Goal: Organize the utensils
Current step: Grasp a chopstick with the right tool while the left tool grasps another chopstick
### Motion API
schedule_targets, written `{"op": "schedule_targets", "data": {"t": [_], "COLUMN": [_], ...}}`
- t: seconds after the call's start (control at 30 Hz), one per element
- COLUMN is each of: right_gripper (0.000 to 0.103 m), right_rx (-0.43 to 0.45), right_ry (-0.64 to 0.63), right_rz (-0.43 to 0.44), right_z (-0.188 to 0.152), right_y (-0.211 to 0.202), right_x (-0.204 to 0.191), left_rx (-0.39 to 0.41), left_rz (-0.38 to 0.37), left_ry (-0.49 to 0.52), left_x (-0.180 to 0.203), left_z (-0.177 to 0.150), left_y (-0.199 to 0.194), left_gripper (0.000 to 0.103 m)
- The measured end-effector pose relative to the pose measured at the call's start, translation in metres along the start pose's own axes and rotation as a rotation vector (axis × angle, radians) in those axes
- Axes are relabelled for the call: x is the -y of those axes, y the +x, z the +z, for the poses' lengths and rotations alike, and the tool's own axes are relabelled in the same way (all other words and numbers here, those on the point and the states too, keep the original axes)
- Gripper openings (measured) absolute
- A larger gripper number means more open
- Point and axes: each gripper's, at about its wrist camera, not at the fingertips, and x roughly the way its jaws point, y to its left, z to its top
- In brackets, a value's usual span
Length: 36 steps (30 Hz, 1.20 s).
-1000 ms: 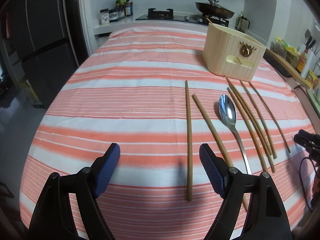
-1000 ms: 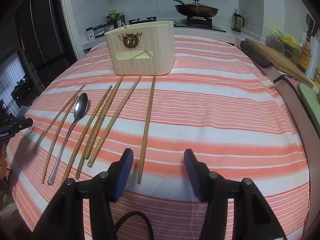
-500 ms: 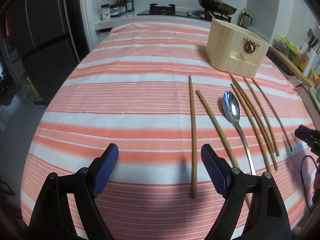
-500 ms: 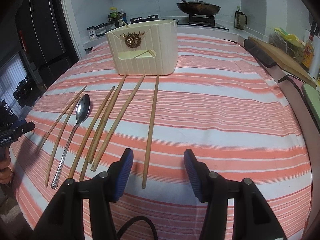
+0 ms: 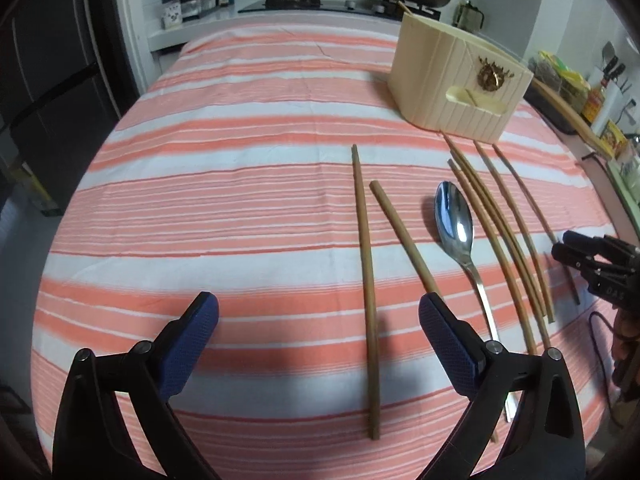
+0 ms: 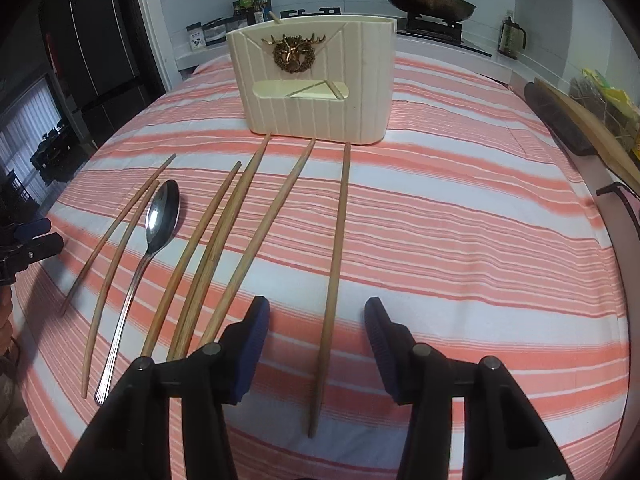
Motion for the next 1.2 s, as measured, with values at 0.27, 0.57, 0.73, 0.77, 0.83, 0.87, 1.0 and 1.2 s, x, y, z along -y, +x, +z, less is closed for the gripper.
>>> {"op": "schedule_targets", "data": {"t": [0.27, 0.57, 0.73, 0.77, 0.83, 0.87, 1.0, 1.2], "right_gripper": [0.009, 0.006, 0.006, 0.006, 0.007, 0.007, 0.033, 0.036], "right_rx": [-0.012, -0.041, -0.084, -0.089, -0.094, -0.092, -0.086, -0.201], "right_ry": [-0.049, -0.011, 0.026, 0.035, 0.048, 0.052, 0.091, 0.107], "right_rz": [-0.054, -0.112, -0.157, -0.161, -0.157, -0.152, -0.080, 0.029], "right_z": [0.006, -0.029, -0.067, -0.072, -0.078, -0.078, -0.064, -0.033], "right_y": [0.011, -0.018, -0.049, -0.055, -0.064, -0.068, -0.073, -0.045], "right_x": [-0.002, 0.029, 0.062, 0.068, 0.078, 0.081, 0.094, 0.102], "left_rx": [-0.049, -0.037, -0.087, -0.100, -0.117, -0.119, -0.140, -0.197], "left_rz": [0.037, 0.026, -0.040, -0.054, -0.077, -0.078, -0.076, -0.066], "left_ry": [0.080, -0.131, -0.140, -0.125, -0.093, -0.084, -0.038, 0.024], "left_x": [0.017, 0.007, 0.009, 0.010, 0.007, 0.005, -0.004, -0.008], "left_z": [0.001, -0.028, -0.051, -0.051, -0.046, -0.042, -0.015, 0.021], "left_y": [0.024, 0.002, -0.015, -0.016, -0.016, -0.015, -0.002, 0.028], "left_gripper": [0.045, 0.006, 0.006, 0.007, 0.019, 0.026, 0.051, 0.051]}}
